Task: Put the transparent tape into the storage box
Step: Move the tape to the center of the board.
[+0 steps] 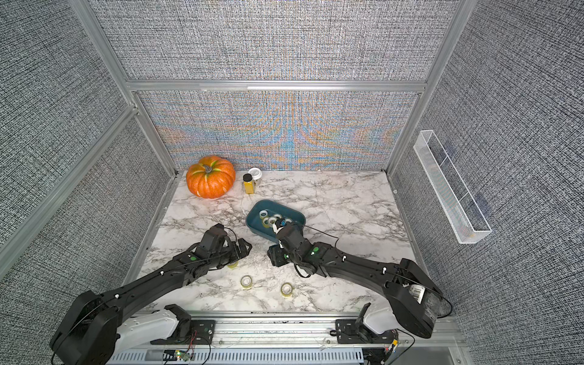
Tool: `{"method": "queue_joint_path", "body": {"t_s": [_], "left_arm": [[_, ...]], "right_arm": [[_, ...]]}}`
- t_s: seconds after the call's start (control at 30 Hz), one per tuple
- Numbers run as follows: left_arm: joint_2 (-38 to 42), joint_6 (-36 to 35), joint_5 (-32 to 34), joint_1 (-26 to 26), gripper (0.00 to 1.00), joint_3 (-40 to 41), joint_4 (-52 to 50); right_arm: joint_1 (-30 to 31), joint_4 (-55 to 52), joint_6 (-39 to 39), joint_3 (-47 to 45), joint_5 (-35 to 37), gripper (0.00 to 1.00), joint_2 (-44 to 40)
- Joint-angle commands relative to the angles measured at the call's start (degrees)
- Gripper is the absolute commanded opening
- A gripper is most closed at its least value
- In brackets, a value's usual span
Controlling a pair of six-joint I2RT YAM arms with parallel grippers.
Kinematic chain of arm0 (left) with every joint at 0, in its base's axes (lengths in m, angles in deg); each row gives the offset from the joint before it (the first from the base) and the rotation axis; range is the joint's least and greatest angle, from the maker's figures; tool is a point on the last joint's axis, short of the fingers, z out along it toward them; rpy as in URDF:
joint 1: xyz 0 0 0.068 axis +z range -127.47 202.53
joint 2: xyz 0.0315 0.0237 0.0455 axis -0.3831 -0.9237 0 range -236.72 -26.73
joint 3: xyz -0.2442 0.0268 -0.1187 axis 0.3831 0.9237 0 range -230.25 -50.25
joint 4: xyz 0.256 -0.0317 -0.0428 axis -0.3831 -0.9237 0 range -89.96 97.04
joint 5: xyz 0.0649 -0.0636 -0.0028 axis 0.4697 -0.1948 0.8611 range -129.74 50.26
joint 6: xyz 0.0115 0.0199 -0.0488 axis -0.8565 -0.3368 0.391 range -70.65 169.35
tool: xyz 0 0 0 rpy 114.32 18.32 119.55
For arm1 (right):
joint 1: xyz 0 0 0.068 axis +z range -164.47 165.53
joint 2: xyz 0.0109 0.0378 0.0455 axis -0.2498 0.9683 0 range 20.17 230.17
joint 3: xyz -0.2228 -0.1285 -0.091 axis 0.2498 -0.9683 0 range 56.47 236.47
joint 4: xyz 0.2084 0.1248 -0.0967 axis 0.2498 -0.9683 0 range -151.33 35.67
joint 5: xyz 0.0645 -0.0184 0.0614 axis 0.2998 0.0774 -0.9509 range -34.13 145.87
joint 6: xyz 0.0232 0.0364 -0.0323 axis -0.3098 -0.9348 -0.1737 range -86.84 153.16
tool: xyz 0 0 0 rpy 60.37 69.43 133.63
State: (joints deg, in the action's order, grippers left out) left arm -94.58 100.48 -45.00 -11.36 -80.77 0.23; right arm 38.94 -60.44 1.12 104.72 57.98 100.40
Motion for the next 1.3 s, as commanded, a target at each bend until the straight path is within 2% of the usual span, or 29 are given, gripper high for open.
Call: {"method": "queue_joint_path", "body": {"t_s": [0.0,0.1,0.23,0.37,0.47,0.7,0.83,0.93,1.1,1.27], "left_arm": [[-2.74,-2.60,-0.10,-0.39,0.99,-0.96,2.42],[-4.44,-2.76,1.24,-0.76,0.99,-2.26,2.09],[-4.46,-1.70,1.01,-2.05,0.99,-1.47,4.95],[-6.29,-3.36,0.61,-4.57,0.99,-4.68,1.62],[-5.82,-3.13,1.58,-7.05,0.99,-5.58,0.74],[-0.99,-1.74,4.72,-8.78,1.00,-3.22,-0.01],[3.35,0.00,8.71,-8.78,1.00,-3.52,-5.41],[7.83,2.64,12.30,-8.71,1.00,-2.14,-5.69],[13.61,3.52,15.31,-7.42,1.00,0.32,-4.57],[9.16,0.10,13.77,-3.12,1.00,-3.38,-9.04]], "right_arm": [[1.12,2.88,-7.16,-0.58,0.32,0.60,-1.12],[1.85,-2.89,-14.51,-0.95,8.26,0.61,-3.28],[1.78,-0.39,-20.28,-6.10,11.60,0.61,-8.31],[1.82,-1.22,-26.67,-8.79,14.86,0.61,-13.12],[2.01,-1.68,-28.70,-9.95,15.21,0.61,-15.70],[3.27,-5.09,-24.65,-8.27,15.28,0.61,-18.70],[4.10,-5.38,-22.56,-7.47,17.35,0.61,-17.75],[6.06,-1.50,-19.65,-7.30,16.55,0.61,-14.55],[9.03,-6.05,-17.87,-0.73,19.07,0.61,-5.61],[9.61,-1.76,-14.83,0.64,16.29,0.61,-1.13]]}}
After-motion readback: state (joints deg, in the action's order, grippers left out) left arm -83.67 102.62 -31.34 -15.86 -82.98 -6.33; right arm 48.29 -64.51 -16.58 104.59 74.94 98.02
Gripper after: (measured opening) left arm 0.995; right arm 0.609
